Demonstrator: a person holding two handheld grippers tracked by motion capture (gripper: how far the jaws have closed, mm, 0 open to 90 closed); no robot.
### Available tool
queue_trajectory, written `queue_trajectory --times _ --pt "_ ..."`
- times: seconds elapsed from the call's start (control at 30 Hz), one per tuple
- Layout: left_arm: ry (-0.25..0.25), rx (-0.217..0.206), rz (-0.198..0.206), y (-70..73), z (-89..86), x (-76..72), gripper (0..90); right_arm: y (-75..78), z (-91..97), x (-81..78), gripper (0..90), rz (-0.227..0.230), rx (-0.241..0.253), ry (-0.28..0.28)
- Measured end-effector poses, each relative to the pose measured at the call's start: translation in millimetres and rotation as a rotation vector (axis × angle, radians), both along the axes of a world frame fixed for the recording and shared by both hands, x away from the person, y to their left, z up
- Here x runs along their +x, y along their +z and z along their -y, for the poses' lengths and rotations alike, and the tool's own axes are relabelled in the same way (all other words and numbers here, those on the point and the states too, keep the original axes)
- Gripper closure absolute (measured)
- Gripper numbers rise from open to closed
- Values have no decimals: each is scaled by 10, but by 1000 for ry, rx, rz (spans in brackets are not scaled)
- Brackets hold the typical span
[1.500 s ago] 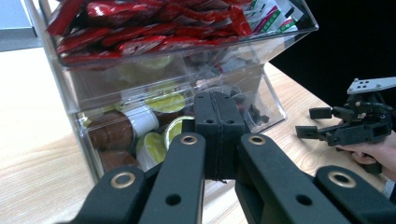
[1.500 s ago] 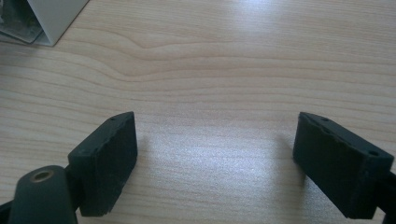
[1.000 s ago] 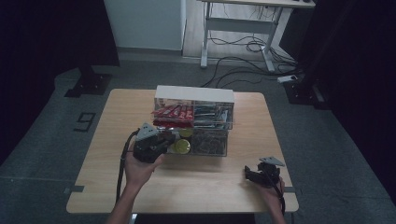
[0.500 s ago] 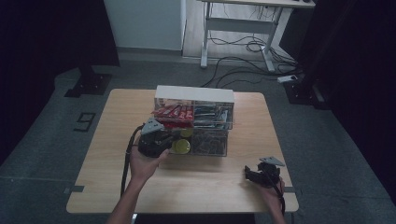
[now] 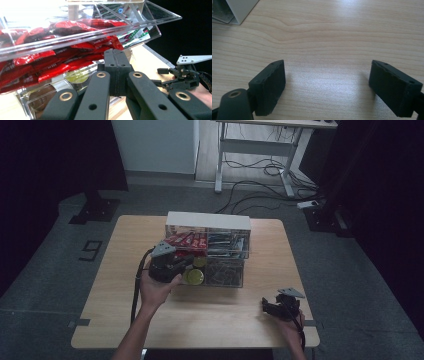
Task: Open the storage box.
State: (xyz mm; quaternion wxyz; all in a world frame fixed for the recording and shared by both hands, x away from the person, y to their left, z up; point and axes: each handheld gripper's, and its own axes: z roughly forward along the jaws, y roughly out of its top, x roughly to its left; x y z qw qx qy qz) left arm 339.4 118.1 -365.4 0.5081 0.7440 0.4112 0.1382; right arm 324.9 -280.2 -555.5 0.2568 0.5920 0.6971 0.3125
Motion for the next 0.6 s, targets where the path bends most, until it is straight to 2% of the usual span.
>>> queue_trajectory --times 0.6 --pt "3 -15 -5 79 10 97 900 0 1 1 140 0 0 0"
